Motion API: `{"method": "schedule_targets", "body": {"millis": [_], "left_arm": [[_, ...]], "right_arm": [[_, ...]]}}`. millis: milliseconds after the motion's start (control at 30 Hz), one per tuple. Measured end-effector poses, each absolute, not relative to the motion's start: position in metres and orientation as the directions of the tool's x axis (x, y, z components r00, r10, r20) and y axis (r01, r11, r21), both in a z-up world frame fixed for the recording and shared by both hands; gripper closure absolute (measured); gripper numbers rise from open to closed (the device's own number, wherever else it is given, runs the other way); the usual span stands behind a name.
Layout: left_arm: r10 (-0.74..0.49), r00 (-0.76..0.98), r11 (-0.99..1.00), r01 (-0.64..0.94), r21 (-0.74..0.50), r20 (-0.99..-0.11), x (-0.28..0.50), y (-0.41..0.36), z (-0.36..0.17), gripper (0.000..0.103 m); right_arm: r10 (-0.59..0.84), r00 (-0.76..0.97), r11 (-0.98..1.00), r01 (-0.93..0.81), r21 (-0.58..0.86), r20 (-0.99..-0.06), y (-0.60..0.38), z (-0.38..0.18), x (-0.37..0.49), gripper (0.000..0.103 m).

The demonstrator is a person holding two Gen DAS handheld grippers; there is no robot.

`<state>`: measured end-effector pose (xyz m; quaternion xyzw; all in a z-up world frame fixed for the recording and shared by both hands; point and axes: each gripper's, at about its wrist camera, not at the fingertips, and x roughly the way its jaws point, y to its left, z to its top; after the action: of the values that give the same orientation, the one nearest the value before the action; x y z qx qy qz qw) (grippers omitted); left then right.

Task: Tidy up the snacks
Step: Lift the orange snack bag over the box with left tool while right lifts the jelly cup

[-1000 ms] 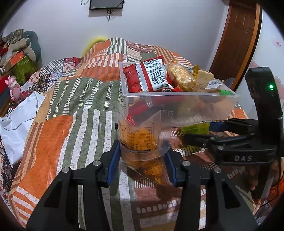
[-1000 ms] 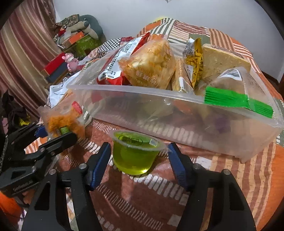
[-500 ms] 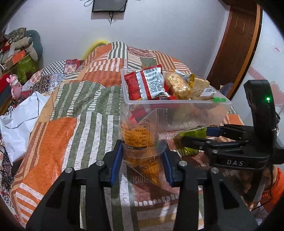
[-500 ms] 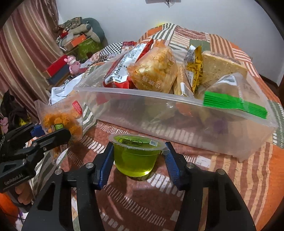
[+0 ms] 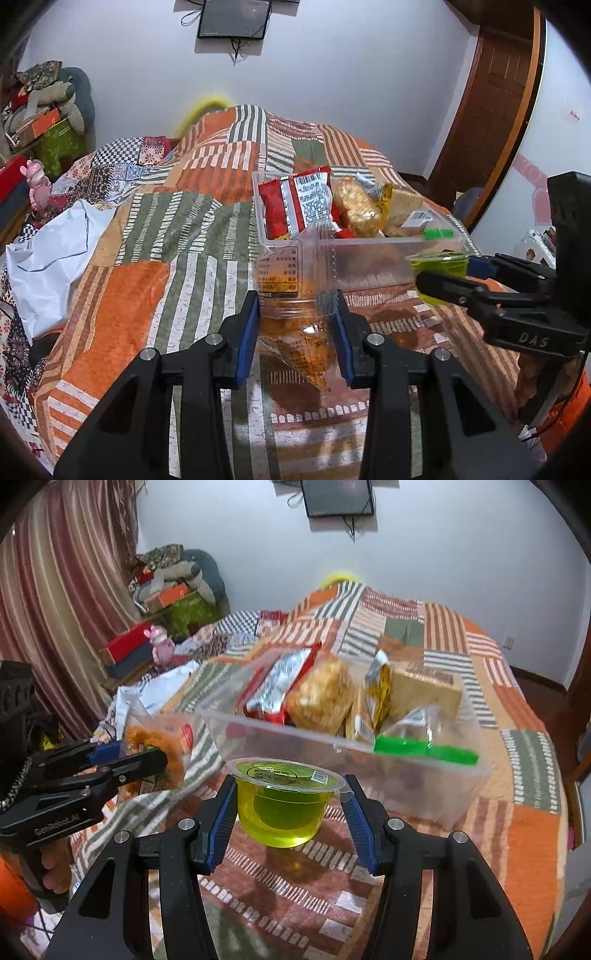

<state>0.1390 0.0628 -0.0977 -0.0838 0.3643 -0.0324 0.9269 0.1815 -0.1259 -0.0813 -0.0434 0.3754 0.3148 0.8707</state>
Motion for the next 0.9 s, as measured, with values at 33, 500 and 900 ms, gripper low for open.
{"method": "schedule_targets", "body": {"millis": [33, 500, 900], "left_arm": [[-0.123, 0.734, 0.983, 0.000, -0.182, -0.667, 0.138, 0.063, -0.096, 0.067], [-0.111, 0.810, 0.990, 0.041, -0.134, -0.576, 0.119, 0.044, -0.050, 0.067], [-0.069, 0.831, 0.994, 0.007, -0.114, -0.552, 0.165, 0.037, -0.040, 0.067]], "right_arm": [[0.518, 0.524, 0.798, -0.580, 0.163, -0.676, -0.127, -0.079, 0.182, 0.051], [0.525, 0.593, 0.818, -0.550, 0.168, -0.610, -0.146, -0.053, 0.181, 0.051], [0.507, 0.643, 0.842, -0.511, 0.171, -0.574, -0.164, -0.042, 0.201, 0.051]]}}
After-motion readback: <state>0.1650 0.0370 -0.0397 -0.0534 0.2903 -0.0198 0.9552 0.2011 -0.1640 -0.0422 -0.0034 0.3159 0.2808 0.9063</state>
